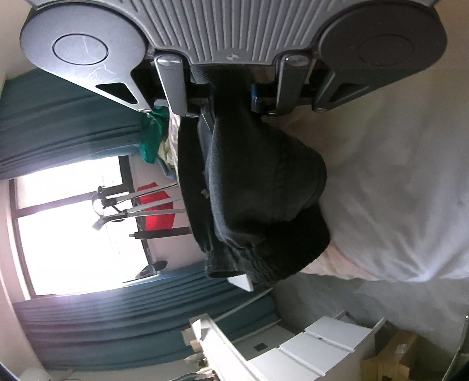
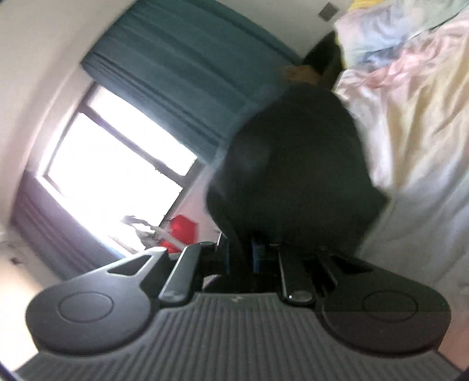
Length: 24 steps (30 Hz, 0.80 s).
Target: Fold clothes
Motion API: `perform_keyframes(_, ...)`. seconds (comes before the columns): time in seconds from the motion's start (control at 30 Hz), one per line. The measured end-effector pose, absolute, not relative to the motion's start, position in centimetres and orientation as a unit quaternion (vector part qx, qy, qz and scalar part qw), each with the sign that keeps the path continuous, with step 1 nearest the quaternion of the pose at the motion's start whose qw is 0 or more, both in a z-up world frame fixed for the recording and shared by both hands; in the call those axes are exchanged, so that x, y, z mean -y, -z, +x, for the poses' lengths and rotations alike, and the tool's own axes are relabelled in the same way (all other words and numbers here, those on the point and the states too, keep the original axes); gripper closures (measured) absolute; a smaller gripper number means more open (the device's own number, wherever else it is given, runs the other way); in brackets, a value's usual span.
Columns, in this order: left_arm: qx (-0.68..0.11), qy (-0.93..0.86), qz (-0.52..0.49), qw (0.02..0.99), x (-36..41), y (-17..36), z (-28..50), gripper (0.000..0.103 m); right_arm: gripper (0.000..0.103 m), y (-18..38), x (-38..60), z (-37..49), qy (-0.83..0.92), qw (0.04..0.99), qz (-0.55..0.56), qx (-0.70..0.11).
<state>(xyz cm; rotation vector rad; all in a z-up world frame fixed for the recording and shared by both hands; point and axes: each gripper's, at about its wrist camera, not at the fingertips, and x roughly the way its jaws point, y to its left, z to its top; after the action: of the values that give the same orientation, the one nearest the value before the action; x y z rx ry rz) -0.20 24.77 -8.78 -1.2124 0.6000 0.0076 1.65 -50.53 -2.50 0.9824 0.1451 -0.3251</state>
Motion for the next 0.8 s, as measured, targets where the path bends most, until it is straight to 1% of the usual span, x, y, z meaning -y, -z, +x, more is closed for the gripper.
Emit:
perform_keyframes(0.03, -0.283, -0.008, -0.561, 0.778, -24.7, 9.0, -0.3, 0.081, 0.085, 3.2, 50.9, 1.7, 0.183, 0.857, 0.469, -0.107)
perform_keyframes(0.07, -0.290, -0.013, -0.561, 0.776, -24.7, 9.2, -0.5, 0.081, 0.085, 4.4, 51.6, 1.9, 0.215, 0.839, 0.472, -0.163)
perform_keyframes(0.13, -0.301, -0.024, -0.561, 0.771, -24.9, 9.5, -0.9, 0.081, 0.084, 8.0, 53.3, 1.3, 0.270, 0.775, 0.500, -0.278)
perform_keyframes(0.17, -0.305, -0.028, -0.565, 0.766, -24.9, 9.8, -1.1, 0.080, 0.083, 10.0, 54.2, 0.2, 0.278, 0.737, 0.538, -0.300)
perform_keyframes(0.2, -0.306, -0.029, -0.573, 0.760, -25.0, 10.1, -1.2, 0.080, 0.082, 11.9, 55.2, -1.2, 0.282, 0.693, 0.592, -0.300)
perform_keyframes(0.23, -0.305, -0.030, -0.583, 0.753, -25.1, 10.3, -1.3, 0.080, 0.081, 13.3, 56.0, -2.8, 0.281, 0.651, 0.646, -0.283)
perform_keyframes(0.27, -0.304, -0.030, -0.590, 0.747, -25.2, 10.5, -1.4, 0.080, 0.075, 14.3, 56.5, -4.2, 0.283, 0.618, 0.685, -0.264)
perform_keyframes(0.3, -0.304, -0.030, -0.594, 0.744, -25.2, 10.6, -1.4, 0.080, 0.071, 14.1, 56.7, -5.3, 0.293, 0.614, 0.692, -0.241)
perform_keyframes(0.33, -0.304, -0.031, -0.594, 0.744, -25.2, 10.7, -1.4, 0.079, 0.070, 13.9, 56.8, -6.4, 0.302, 0.610, 0.699, -0.219)
perform_keyframes(0.37, -0.304, -0.033, -0.594, 0.744, -25.2, 10.7, -1.3, 0.079, 0.068, 13.4, 56.9, -7.3, 0.314, 0.614, 0.697, -0.199)
perform_keyframes(0.43, -0.305, -0.037, -0.591, 0.745, -25.0, 10.7, -1.1, 0.078, 0.058, 11.4, 56.6, -7.8, 0.335, 0.663, 0.646, -0.176)
perform_keyframes(0.5, -0.305, -0.041, -0.591, 0.746, -24.9, 10.7, -0.9, 0.078, 0.038, 10.2, 56.6, -7.2, 0.337, 0.710, 0.595, -0.168)
perform_keyframes(0.53, -0.306, -0.043, -0.590, 0.746, -24.9, 10.7, -0.8, 0.078, 0.033, 9.9, 56.5, -6.5, 0.335, 0.729, 0.571, -0.174)
perform_keyframes(0.57, -0.307, -0.045, -0.589, 0.746, -24.8, 10.7, -0.6, 0.077, 0.031, 9.9, 56.4, -5.8, 0.331, 0.743, 0.551, -0.186)
perform_keyframes(0.63, -0.308, -0.051, -0.587, 0.747, -24.6, 10.7, -0.3, 0.077, 0.032, 10.6, 56.7, -4.2, 0.329, 0.751, 0.533, -0.209)
perform_keyframes(0.7, -0.310, -0.058, -0.585, 0.748, -24.5, 10.9, -0.2, 0.077, 0.036, 11.6, 57.3, -2.6, 0.328, 0.749, 0.526, -0.231)
perform_keyframes(0.73, -0.310, -0.060, -0.585, 0.747, -24.4, 11.0, -0.1, 0.077, 0.043, 12.1, 57.6, -1.7, 0.328, 0.748, 0.523, -0.242)
perform_keyframes(0.8, -0.307, -0.065, -0.584, 0.748, -24.3, 11.0, 0.0, 0.078, 0.089, 12.6, 57.7, -0.6, 0.326, 0.755, 0.512, -0.250)
